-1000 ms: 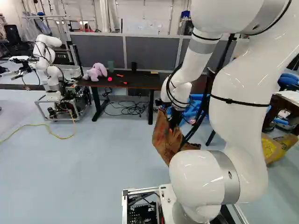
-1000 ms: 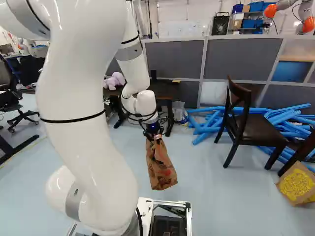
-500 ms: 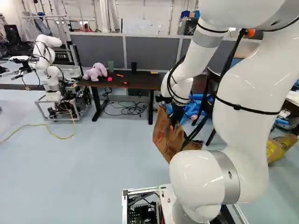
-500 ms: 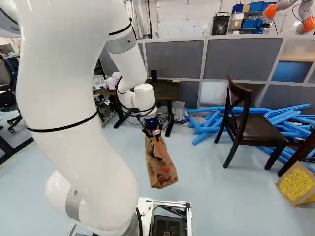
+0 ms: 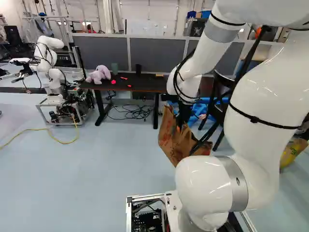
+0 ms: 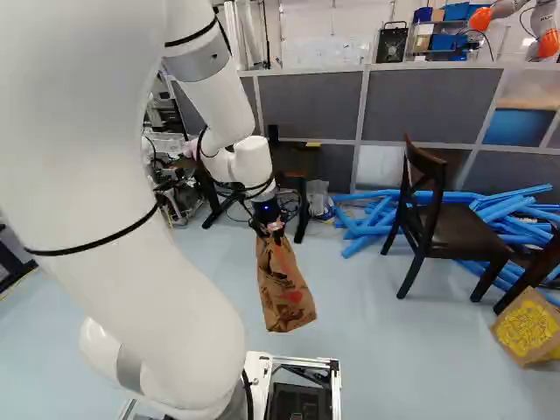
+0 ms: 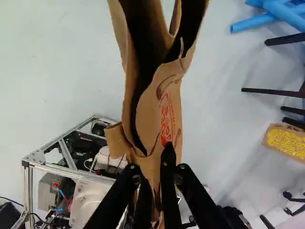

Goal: Pick up the bag on the ground and place it on the table

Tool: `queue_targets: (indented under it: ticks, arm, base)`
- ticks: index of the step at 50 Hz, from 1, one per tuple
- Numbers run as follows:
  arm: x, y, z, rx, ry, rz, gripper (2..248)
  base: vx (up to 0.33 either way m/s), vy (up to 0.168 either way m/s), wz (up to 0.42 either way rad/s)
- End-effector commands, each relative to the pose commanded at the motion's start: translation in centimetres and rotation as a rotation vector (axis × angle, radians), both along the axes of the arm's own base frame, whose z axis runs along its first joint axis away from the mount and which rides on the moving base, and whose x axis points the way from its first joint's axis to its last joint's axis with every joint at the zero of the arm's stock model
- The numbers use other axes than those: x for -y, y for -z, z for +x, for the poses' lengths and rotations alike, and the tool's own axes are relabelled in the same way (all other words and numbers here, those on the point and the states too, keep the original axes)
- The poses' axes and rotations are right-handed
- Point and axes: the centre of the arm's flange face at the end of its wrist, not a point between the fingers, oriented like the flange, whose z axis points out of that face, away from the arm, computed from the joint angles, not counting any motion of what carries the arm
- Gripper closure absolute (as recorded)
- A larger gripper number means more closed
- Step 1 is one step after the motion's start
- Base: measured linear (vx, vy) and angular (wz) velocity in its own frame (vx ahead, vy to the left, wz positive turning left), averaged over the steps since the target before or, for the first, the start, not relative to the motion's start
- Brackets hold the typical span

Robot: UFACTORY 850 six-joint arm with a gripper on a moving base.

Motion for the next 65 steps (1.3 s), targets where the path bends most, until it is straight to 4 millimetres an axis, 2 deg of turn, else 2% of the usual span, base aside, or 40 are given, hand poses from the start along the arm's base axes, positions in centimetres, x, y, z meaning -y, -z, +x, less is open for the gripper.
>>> queue_targets:
  ticks: [33,65]
  arm:
    - [-1.0,-4.7,-1.1,0.004,0.091,0.067,229]
    - [-1.4,-9.4,-1.2,0.064,0.087,0.073,229]
  base:
    - [0.000,0.000,0.000]
    - [0.000,0.000,0.000]
